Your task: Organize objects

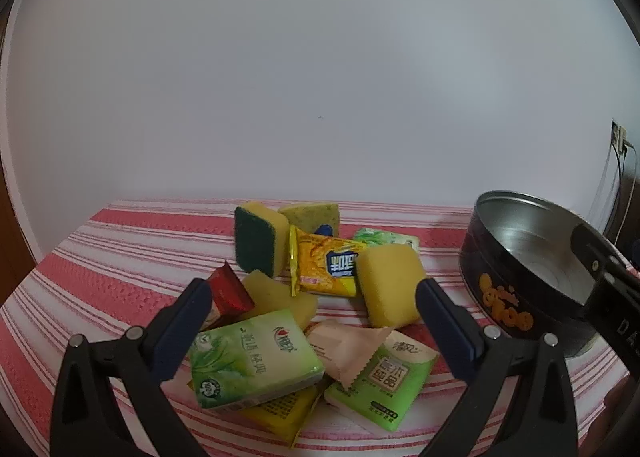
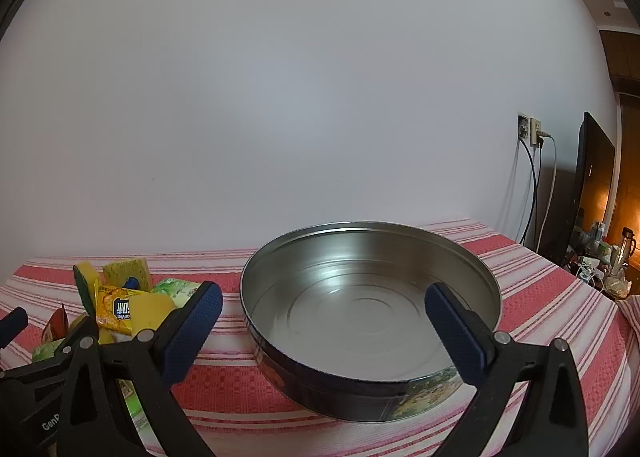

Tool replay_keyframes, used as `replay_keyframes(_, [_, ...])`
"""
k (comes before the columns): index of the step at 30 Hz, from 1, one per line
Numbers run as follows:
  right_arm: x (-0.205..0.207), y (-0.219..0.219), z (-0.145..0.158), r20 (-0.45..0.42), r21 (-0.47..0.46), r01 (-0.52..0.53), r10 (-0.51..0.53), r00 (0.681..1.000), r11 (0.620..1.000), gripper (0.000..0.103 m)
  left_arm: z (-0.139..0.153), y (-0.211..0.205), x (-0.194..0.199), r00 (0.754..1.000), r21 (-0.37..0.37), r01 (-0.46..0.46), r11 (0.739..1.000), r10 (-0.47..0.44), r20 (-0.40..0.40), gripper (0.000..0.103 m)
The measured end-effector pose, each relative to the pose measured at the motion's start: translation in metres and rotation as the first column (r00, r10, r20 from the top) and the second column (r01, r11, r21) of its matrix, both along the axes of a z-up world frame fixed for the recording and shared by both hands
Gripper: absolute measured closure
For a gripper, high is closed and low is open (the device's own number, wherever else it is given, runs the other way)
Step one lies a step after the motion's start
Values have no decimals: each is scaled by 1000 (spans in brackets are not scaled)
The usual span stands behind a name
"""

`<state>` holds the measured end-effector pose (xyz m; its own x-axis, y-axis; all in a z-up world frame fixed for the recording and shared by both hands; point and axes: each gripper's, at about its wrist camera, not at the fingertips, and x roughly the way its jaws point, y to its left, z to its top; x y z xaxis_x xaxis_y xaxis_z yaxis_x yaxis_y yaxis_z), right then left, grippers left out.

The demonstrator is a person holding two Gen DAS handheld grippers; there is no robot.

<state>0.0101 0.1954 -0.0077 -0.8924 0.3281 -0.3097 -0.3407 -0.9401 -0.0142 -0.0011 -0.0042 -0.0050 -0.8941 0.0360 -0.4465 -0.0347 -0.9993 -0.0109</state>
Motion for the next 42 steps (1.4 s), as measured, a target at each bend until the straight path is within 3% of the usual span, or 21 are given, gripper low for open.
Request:
replay_keyframes(38, [0,-6,-2,18,9,-48,48,999,999,0,0,-9,0,1000,13,-15,1000,15,22,0])
replay_keyframes(42, [2,-8,-2,17,6,-61,61,998,998,0,1,-14,3,1000,-14,-14,1000,14,19,0])
